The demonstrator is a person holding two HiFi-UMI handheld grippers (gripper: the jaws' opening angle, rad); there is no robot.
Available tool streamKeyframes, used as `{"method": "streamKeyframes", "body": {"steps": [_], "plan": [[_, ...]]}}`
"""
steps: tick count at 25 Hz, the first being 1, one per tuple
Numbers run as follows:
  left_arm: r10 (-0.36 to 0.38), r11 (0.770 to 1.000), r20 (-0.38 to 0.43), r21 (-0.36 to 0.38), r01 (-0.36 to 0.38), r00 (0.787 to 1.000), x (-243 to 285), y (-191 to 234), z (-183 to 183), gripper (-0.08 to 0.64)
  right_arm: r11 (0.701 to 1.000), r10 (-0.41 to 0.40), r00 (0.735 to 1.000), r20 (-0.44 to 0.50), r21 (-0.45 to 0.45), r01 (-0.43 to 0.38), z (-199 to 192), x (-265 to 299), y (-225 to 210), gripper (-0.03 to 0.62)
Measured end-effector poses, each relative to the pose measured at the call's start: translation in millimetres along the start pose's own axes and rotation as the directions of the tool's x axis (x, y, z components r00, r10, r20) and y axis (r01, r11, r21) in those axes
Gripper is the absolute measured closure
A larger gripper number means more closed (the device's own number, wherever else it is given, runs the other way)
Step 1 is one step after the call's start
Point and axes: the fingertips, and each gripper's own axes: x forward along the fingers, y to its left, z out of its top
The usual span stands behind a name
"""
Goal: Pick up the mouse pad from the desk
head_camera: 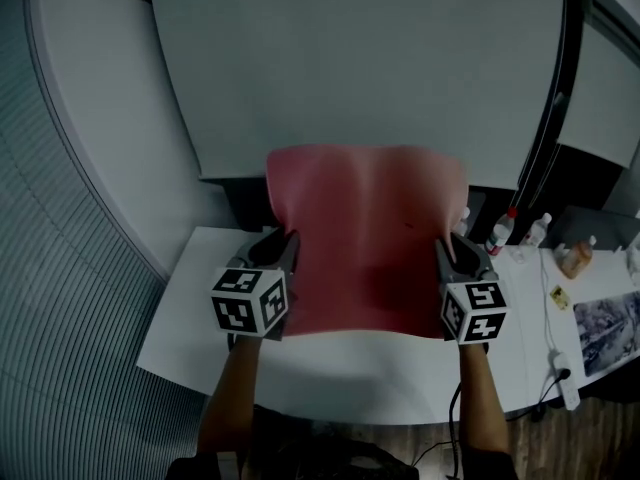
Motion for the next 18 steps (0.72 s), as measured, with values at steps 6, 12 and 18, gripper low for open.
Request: {"method": "streamKeyframes", "body": {"steps": [6, 12, 18], "plan": [[-0.042, 0.999, 0.040, 0.022, 0.041, 0.998, 5.5, -19.9, 20.9, 0.485, 0.998, -0.053, 0.998, 0.027, -0.021, 0.053, 18.8, -20.1, -22.4, 0.511], [-0.108, 0.994, 0.057, 0.034, 0.106, 0.993, 20.6, -47.9, 32.1, 0.485, 0.992, -0.119, 0.992, 0.035, -0.025, 0.120, 25.0, -39.6, -45.5, 0.511], [-0.182, 0.983, 0.066, 0.042, 0.179, 0.981, 38.0, -86.9, 38.2, 0.485, 0.980, -0.197, 0.980, 0.034, -0.031, 0.198, 24.5, -68.7, -77.5, 0.511]]}}
